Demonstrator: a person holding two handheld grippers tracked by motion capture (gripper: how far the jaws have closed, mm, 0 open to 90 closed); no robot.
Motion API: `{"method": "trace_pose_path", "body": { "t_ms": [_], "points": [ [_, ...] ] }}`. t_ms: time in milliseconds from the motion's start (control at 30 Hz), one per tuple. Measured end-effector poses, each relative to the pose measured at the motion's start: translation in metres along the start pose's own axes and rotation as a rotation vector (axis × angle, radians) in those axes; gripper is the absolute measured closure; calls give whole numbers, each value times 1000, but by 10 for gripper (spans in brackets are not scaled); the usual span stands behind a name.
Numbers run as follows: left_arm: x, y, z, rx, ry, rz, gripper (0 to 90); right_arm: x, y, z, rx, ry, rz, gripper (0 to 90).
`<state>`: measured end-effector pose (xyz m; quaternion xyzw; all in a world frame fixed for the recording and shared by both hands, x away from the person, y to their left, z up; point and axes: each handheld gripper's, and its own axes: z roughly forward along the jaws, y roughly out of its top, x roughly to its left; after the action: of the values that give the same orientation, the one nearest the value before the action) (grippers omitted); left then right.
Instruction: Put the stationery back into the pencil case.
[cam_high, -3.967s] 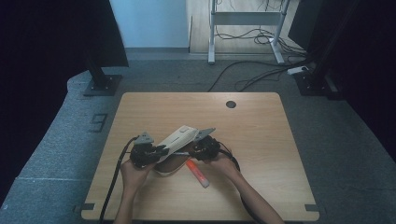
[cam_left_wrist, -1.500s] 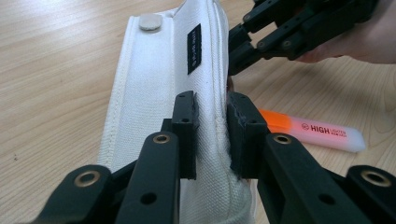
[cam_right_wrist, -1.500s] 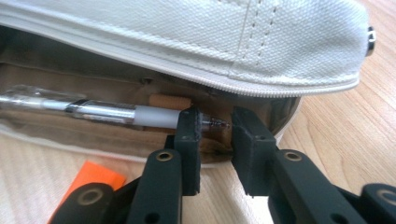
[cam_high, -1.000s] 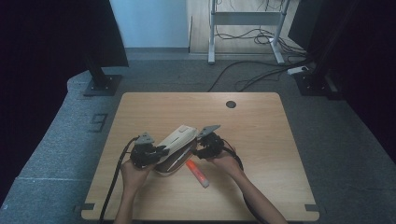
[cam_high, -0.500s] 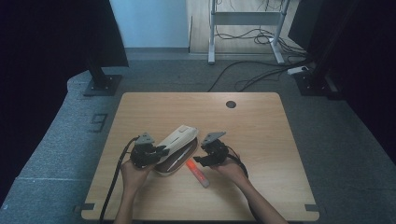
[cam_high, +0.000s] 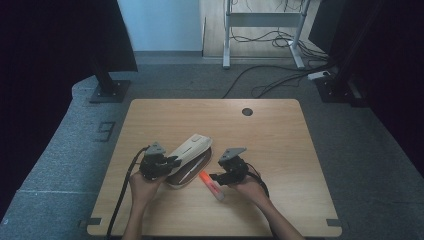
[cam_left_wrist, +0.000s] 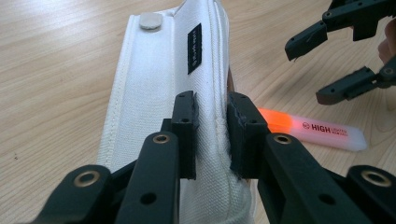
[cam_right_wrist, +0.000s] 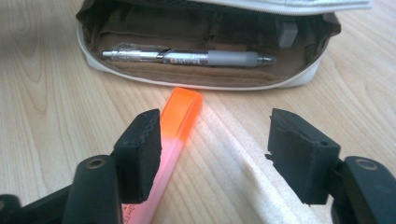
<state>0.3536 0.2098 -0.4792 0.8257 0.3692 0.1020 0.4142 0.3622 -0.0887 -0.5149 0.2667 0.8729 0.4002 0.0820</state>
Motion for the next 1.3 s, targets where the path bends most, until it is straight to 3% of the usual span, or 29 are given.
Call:
{"method": "trace_pose_path", "body": {
  "t_ms": [333, 733, 1200, 1300],
  "points": [
    [0, 0, 0, 0, 0, -1, 742, 9, -9, -2, 4, 20, 8, 277],
    [0, 0, 0, 0, 0, 0, 742, 24, -18, -1, 11, 46, -2, 274],
    [0, 0, -1, 1, 0, 2, 743, 33, -27, 12, 59, 71, -21, 389],
    [0, 0, -1, 1, 0, 2, 742, 35, -28, 13, 70, 57, -37, 429]
  ]
}}
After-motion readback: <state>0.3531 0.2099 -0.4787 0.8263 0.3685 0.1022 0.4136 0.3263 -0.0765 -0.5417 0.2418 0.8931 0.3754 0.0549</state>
